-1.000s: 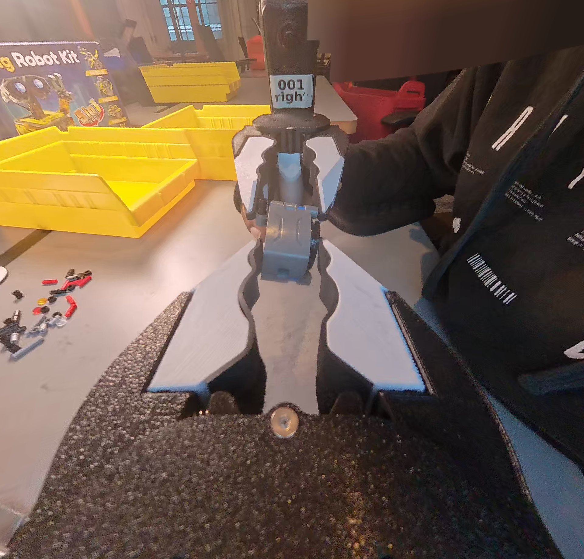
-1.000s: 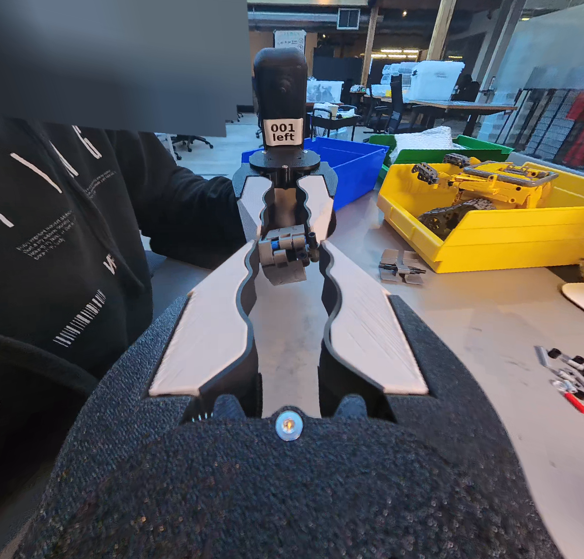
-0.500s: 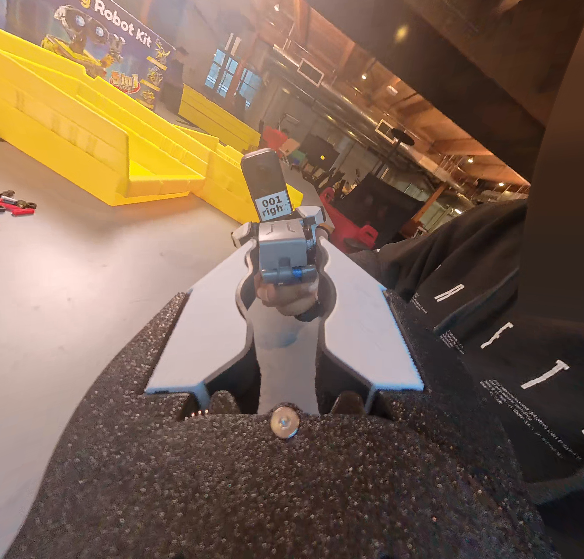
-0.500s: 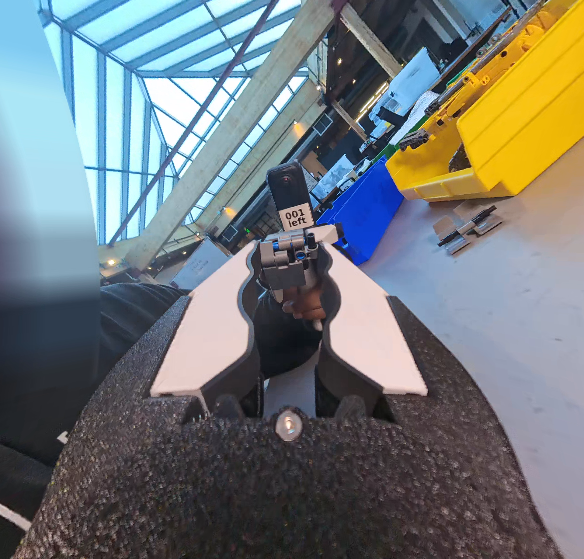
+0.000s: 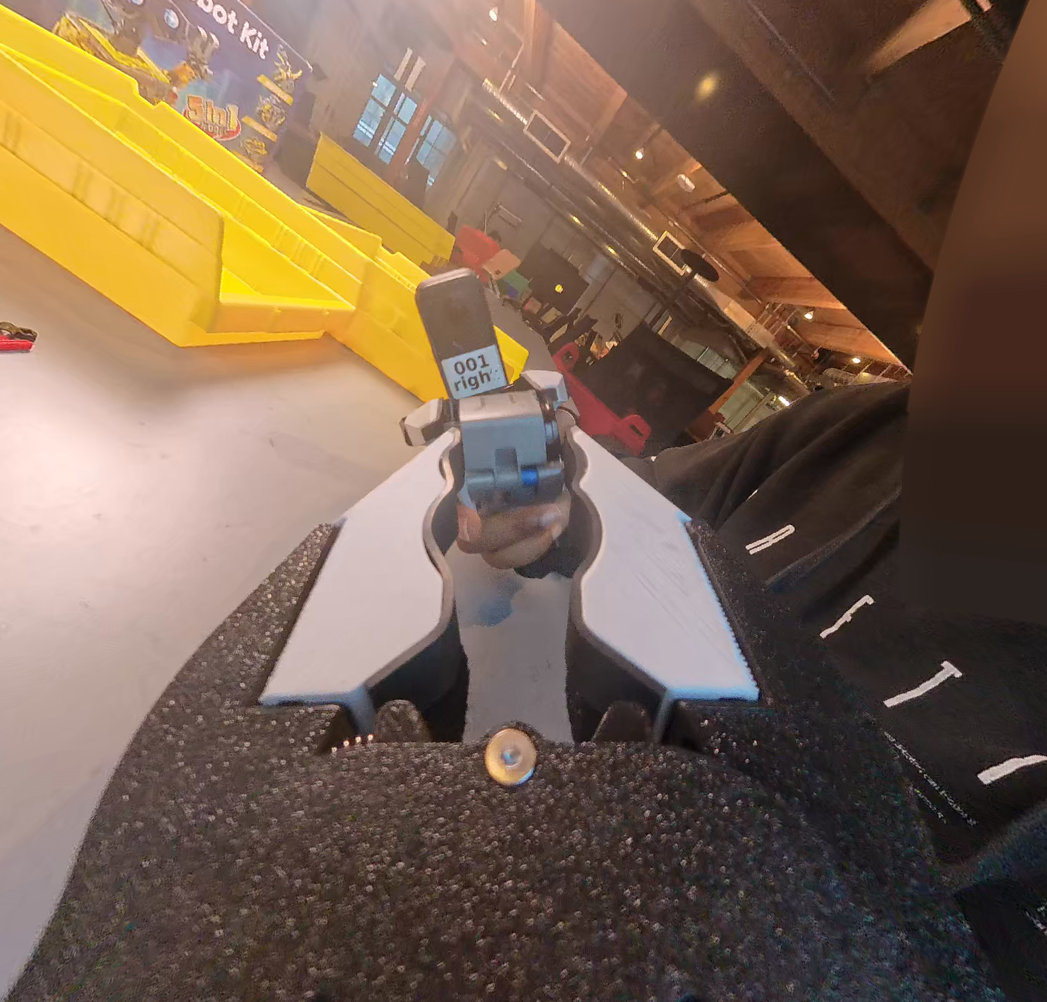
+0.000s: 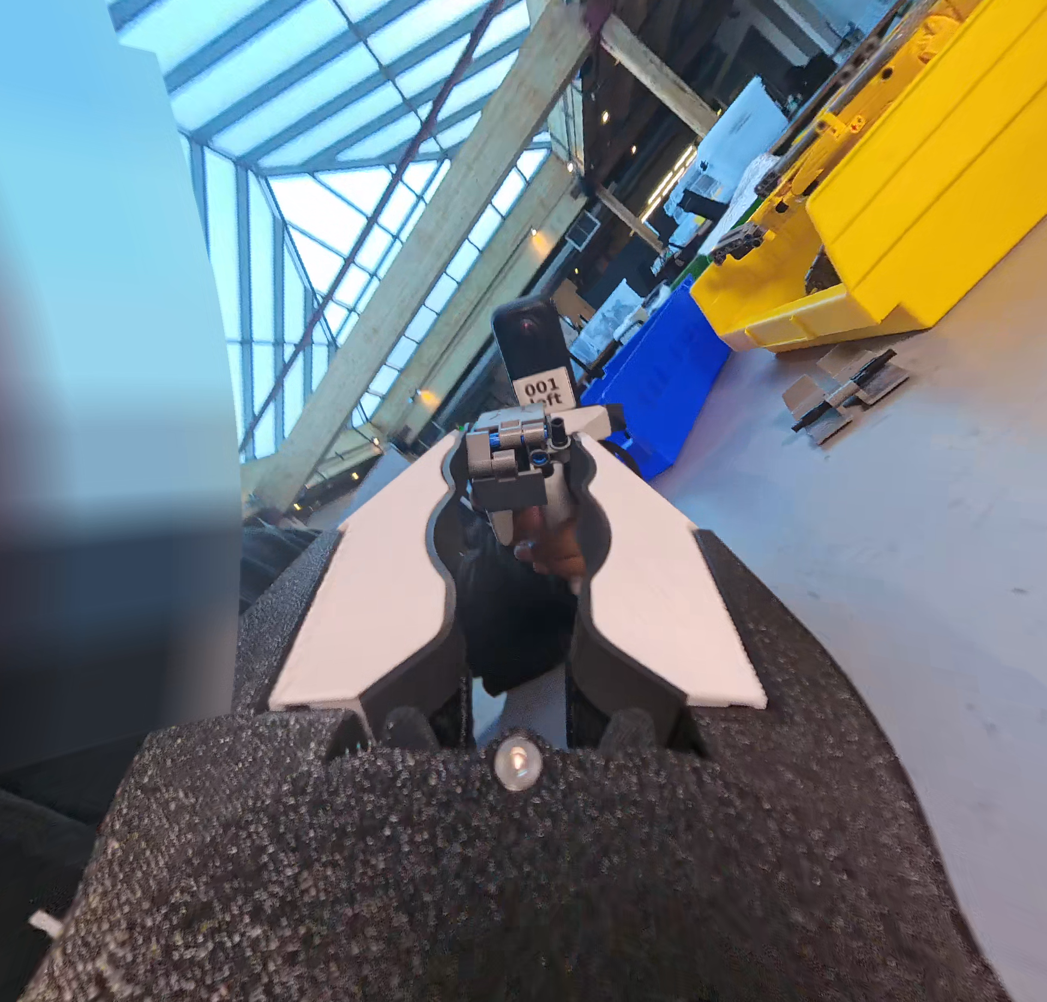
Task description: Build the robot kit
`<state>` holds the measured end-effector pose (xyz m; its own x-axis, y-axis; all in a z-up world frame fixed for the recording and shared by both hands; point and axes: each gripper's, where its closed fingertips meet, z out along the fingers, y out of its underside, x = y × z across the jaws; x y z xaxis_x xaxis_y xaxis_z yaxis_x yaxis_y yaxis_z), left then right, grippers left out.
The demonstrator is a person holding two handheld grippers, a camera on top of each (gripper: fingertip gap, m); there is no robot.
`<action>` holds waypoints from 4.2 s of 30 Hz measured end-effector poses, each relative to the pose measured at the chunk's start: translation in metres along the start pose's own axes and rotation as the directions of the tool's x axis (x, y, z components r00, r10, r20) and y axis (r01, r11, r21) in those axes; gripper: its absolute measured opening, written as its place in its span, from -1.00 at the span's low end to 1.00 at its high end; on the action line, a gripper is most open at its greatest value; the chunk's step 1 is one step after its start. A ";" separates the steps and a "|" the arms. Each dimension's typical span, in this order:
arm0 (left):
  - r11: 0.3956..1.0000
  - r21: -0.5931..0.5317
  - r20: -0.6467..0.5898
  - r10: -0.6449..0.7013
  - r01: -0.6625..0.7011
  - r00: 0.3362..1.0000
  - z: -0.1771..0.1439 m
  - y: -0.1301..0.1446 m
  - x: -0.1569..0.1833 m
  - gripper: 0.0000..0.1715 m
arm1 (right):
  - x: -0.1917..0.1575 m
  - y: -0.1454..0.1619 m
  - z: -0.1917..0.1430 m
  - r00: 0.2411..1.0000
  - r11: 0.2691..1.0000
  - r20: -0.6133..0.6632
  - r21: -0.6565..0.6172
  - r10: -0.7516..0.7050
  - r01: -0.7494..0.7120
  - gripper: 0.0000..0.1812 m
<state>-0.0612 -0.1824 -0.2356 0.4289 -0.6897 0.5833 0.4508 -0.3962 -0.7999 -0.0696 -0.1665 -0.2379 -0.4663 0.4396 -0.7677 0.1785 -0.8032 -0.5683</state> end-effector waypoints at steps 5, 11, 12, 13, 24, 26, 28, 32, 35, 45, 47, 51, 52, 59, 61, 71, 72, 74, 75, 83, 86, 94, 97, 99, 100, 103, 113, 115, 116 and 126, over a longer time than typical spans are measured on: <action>1.000 -0.010 0.011 -0.013 0.013 1.000 0.005 0.006 -0.003 -0.44 | 0.009 -0.013 -0.006 0.988 0.981 0.008 0.121 0.154 -0.153 -0.61; 0.999 -0.007 -0.012 -0.045 0.045 0.999 0.005 0.007 -0.004 -0.45 | 0.013 -0.015 -0.008 0.971 0.955 0.016 0.177 0.240 -0.239 -0.61; 0.999 -0.007 -0.010 -0.049 0.049 0.999 0.005 0.008 -0.004 -0.47 | 0.013 -0.015 -0.008 0.970 0.954 0.010 0.183 0.241 -0.239 -0.61; 0.998 -0.004 -0.013 -0.059 0.059 0.998 0.005 0.008 -0.005 -0.48 | 0.013 -0.014 -0.008 0.970 0.953 0.005 0.187 0.244 -0.241 -0.61; 0.964 0.052 -0.062 -0.257 0.260 0.964 0.004 0.007 -0.016 -0.67 | 0.020 -0.013 -0.011 0.964 0.950 -0.072 0.205 0.255 -0.236 -0.61; 0.962 0.052 -0.065 -0.264 0.267 0.962 0.004 0.007 -0.017 -0.67 | 0.020 -0.013 -0.011 0.964 0.950 -0.073 0.202 0.256 -0.237 -0.61; 0.959 0.051 -0.070 -0.275 0.279 0.959 0.004 0.007 -0.017 -0.67 | 0.020 -0.012 -0.011 0.965 0.952 -0.076 0.198 0.252 -0.233 -0.61; 0.956 0.058 -0.067 -0.285 0.289 0.956 0.004 0.007 -0.018 -0.67 | 0.021 -0.012 -0.011 0.966 0.953 -0.079 0.198 0.248 -0.228 -0.61; 0.961 0.059 -0.059 -0.265 0.269 0.962 0.004 0.006 -0.017 -0.63 | 0.021 -0.012 -0.011 0.967 0.954 -0.079 0.201 0.243 -0.223 -0.61; 0.969 0.056 -0.062 -0.235 0.239 0.970 0.004 0.004 -0.014 -0.52 | 0.020 -0.012 -0.011 0.973 0.961 -0.085 0.197 0.215 -0.195 -0.61; 0.968 0.060 -0.083 -0.239 0.244 0.968 0.004 0.002 -0.011 -0.45 | 0.020 -0.013 -0.011 0.973 0.961 -0.084 0.199 0.214 -0.194 -0.61; 0.971 0.059 -0.079 -0.228 0.233 0.970 0.004 0.002 -0.010 -0.44 | 0.019 -0.013 -0.011 0.976 0.964 -0.085 0.193 0.201 -0.182 -0.61; 0.972 0.058 -0.072 -0.223 0.228 0.972 0.003 0.003 -0.011 -0.46 | 0.019 -0.012 -0.010 0.978 0.968 -0.090 0.187 0.188 -0.169 -0.61; 0.973 0.065 -0.031 -0.218 0.220 0.975 -0.002 0.002 -0.019 -0.63 | 0.018 -0.005 -0.005 0.990 0.992 -0.131 0.119 0.056 -0.040 -0.61; 0.983 0.049 -0.012 -0.179 0.179 0.984 -0.003 0.002 -0.019 -0.64 | 0.017 -0.005 -0.005 0.991 0.995 -0.132 0.103 0.029 -0.015 -0.61; 0.984 -0.119 0.032 0.139 -0.135 0.990 -0.007 0.005 -0.003 -0.64 | -0.003 0.007 -0.006 0.864 0.853 -0.050 -0.194 -0.501 0.484 -0.58; 0.978 -0.132 0.029 0.165 -0.160 0.986 -0.007 0.006 -0.001 -0.64 | -0.006 0.010 -0.006 0.845 0.829 -0.029 -0.214 -0.534 0.517 -0.55; 0.969 -0.152 0.018 0.199 -0.194 0.980 -0.007 0.007 0.003 -0.64 | -0.010 0.013 -0.007 0.822 0.800 0.001 -0.231 -0.569 0.554 -0.53; 0.963 -0.163 0.019 0.218 -0.212 0.976 -0.007 0.008 0.003 -0.64 | -0.011 0.014 -0.008 0.814 0.790 0.004 -0.238 -0.580 0.564 -0.53; 0.918 -0.230 0.013 0.335 -0.323 0.942 -0.008 0.013 0.009 -0.64 | -0.016 0.019 -0.008 0.789 0.752 0.043 -0.274 -0.614 0.600 -0.53; 0.890 -0.277 0.011 0.379 -0.361 0.925 -0.008 0.019 0.008 -0.64 | -0.013 0.025 -0.012 0.746 0.690 0.062 -0.339 -0.663 0.640 -0.53; 0.795 -0.452 0.003 0.454 -0.404 0.891 -0.006 0.051 -0.005 -0.64 | -0.009 0.032 -0.021 0.650 0.550 0.091 -0.452 -0.754 0.702 -0.51; 0.774 -0.489 -0.010 0.456 -0.402 0.890 -0.004 0.063 -0.008 -0.63 | 0.000 0.051 -0.019 0.647 0.508 0.113 -0.524 -0.754 0.684 -0.51; 0.767 -0.501 -0.015 0.455 -0.400 0.891 -0.004 0.066 -0.009 -0.63 | 0.008 0.058 -0.019 0.649 0.500 0.111 -0.545 -0.753 0.673 -0.60; 0.764 -0.504 -0.014 0.460 -0.404 0.888 -0.004 0.066 -0.009 -0.63 | 0.009 0.057 -0.019 0.651 0.510 0.103 -0.534 -0.752 0.674 -0.63; 0.796 -0.460 -0.006 0.441 -0.394 0.898 -0.003 0.059 -0.007 -0.63 | 0.005 0.051 -0.016 0.697 0.581 0.087 -0.486 -0.712 0.653 -0.64; 0.826 -0.301 0.010 0.503 -0.477 0.864 0.007 0.036 0.011 -0.62 | -0.022 0.034 -0.010 0.676 0.633 0.126 -0.259 -0.727 0.729 -0.65; 0.780 -0.359 0.010 0.553 -0.513 0.833 0.004 0.041 0.007 -0.63 | -0.017 0.040 -0.012 0.656 0.597 0.133 -0.313 -0.743 0.739 -0.64; 0.749 -0.397 0.010 0.582 -0.531 0.813 0.003 0.045 0.004 -0.63 | -0.012 0.043 -0.013 0.642 0.569 0.135 -0.352 -0.755 0.743 -0.64; 0.610 -0.581 -0.043 0.638 -0.539 0.769 0.000 0.079 -0.011 -0.63 | 0.002 0.071 -0.012 0.546 0.395 0.185 -0.511 -0.817 0.764 -0.55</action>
<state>-0.0300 -0.2060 -0.3055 0.5838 -0.8090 -0.0679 -0.4108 -0.2222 -0.8842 -0.0478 -0.2180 -0.2834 -0.5608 0.8219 0.0999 0.1567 0.2238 -0.9620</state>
